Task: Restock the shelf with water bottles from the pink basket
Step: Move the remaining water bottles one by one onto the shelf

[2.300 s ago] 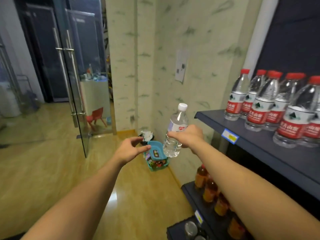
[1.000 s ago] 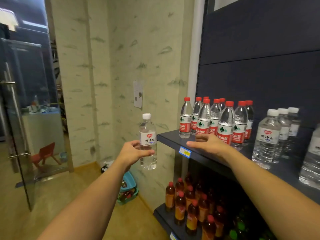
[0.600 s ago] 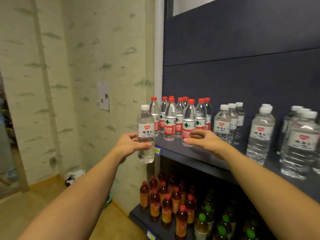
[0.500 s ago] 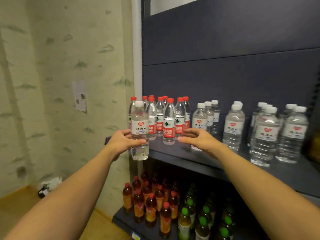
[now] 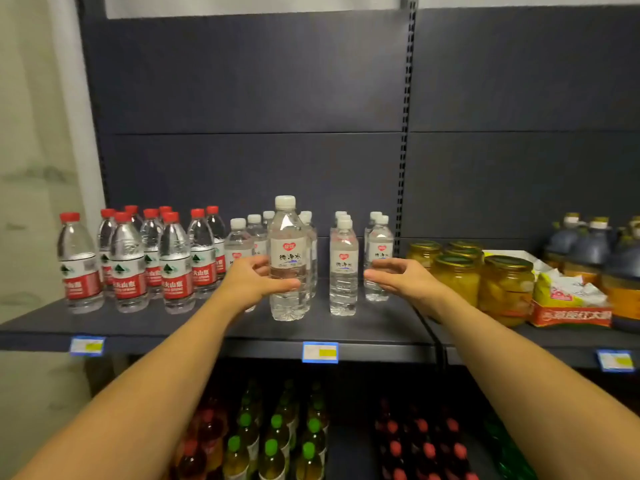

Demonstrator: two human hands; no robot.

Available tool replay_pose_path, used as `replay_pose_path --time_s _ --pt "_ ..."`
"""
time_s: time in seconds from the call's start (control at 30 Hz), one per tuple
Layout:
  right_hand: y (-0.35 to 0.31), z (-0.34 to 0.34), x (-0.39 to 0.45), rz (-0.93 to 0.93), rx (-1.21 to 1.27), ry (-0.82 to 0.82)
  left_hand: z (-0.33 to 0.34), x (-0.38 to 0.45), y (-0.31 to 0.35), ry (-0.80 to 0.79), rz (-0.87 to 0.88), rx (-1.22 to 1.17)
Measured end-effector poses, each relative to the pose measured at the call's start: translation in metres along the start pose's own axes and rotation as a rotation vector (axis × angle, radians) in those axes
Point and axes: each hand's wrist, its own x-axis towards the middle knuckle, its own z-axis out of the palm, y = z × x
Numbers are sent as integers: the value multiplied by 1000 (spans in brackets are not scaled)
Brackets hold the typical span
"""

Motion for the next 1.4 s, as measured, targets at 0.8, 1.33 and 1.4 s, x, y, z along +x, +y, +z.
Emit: replay_pose_path --time_s 0.8,1.33,1.4 --pt "-33 -52 47 -152 -10 -20 169 60 18 -312 35 -15" --pt "-12 -78 95 -49 48 36 57 46 -35 -343 -17 -36" --pt "-9 -76 99 -47 52 33 56 46 -37 -352 -11 -40"
